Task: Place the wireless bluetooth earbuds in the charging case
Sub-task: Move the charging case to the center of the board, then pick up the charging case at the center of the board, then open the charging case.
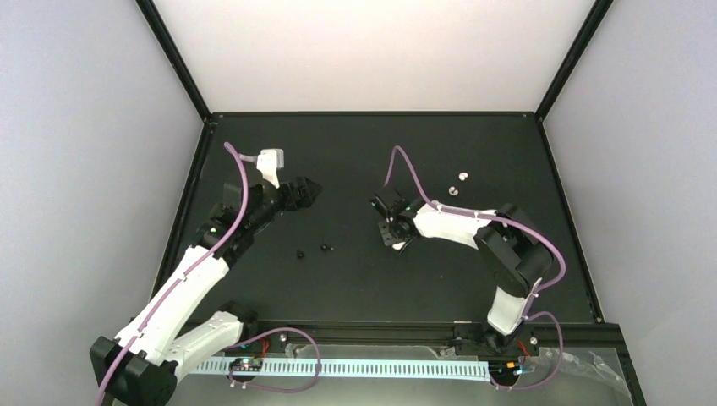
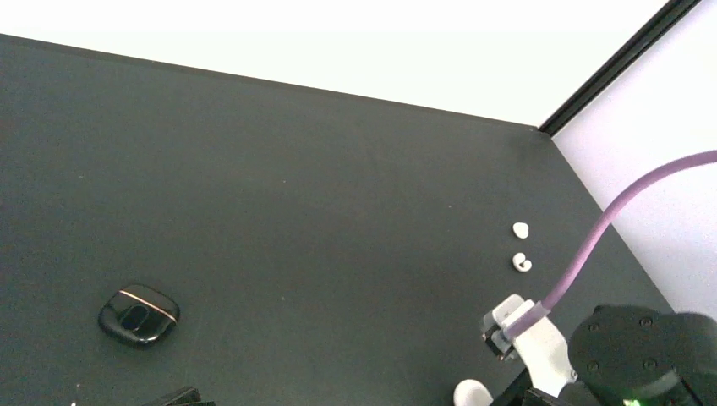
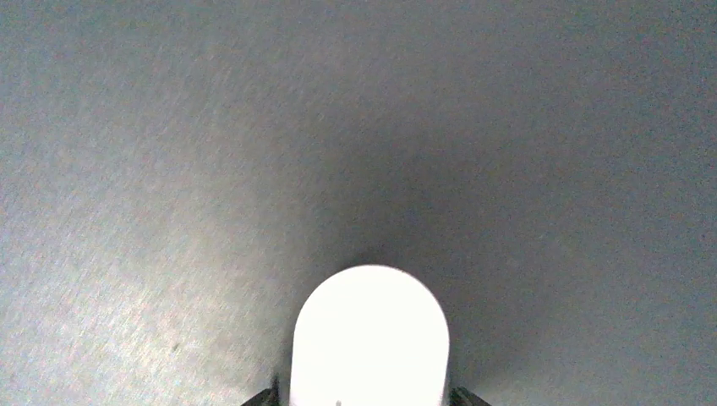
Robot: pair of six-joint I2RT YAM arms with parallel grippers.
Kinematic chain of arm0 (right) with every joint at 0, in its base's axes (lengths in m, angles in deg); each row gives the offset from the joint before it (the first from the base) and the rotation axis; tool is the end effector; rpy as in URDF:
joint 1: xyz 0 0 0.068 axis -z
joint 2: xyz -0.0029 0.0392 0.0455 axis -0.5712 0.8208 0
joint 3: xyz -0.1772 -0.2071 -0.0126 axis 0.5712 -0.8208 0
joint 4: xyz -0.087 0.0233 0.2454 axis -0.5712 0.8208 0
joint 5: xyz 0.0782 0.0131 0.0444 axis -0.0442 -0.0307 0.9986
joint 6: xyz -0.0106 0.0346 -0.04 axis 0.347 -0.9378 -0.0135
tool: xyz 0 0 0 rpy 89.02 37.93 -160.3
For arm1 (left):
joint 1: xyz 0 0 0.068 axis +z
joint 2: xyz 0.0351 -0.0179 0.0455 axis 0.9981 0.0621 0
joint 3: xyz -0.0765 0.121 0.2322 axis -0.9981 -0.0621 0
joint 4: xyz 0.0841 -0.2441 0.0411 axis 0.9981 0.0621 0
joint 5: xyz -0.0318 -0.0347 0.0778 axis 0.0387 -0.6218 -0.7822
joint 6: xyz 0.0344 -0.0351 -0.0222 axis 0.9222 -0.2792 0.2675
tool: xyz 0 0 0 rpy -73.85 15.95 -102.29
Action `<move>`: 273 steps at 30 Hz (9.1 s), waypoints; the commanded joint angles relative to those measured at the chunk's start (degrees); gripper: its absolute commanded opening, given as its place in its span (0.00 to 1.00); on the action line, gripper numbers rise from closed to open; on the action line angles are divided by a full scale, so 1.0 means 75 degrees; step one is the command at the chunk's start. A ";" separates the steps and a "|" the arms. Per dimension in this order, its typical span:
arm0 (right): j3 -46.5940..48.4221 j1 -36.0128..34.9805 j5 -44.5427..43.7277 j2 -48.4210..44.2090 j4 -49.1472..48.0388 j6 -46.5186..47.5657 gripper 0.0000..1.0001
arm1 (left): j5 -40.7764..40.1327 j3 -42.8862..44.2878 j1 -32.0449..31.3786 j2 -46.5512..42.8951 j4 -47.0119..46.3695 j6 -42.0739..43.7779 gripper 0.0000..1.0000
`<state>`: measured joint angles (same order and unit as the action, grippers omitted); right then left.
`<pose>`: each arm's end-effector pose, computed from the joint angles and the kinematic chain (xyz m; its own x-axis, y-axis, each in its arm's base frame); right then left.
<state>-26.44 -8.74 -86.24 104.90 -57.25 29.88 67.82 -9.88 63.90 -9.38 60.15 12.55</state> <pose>0.2463 0.2252 0.1501 -0.8892 -0.2693 -0.3699 -0.2815 0.9593 -0.0218 0.1923 -0.0820 0.3198 -0.4980 -0.2527 -0.8295 0.2425 0.8778 -0.4130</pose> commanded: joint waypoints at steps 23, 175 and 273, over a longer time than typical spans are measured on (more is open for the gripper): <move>-0.0503 -0.0294 -0.0406 0.0041 -0.0261 -0.0402 0.58 | 0.0384 -0.0017 -0.0064 -0.0047 -0.0188 -0.0117 0.99; 0.0229 -0.1963 0.3573 -0.6951 -0.1184 0.1609 0.85 | 0.5582 -0.2115 -0.2327 -0.1389 -0.8460 0.0580 0.01; 0.2287 -0.3017 0.2432 -0.5351 -0.0030 0.2708 0.01 | 0.5645 -0.2212 -0.2434 -0.1714 -0.7434 0.0543 0.39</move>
<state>-9.72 -30.20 -62.76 65.77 -57.82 48.00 111.69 -28.70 45.54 -23.13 6.42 18.26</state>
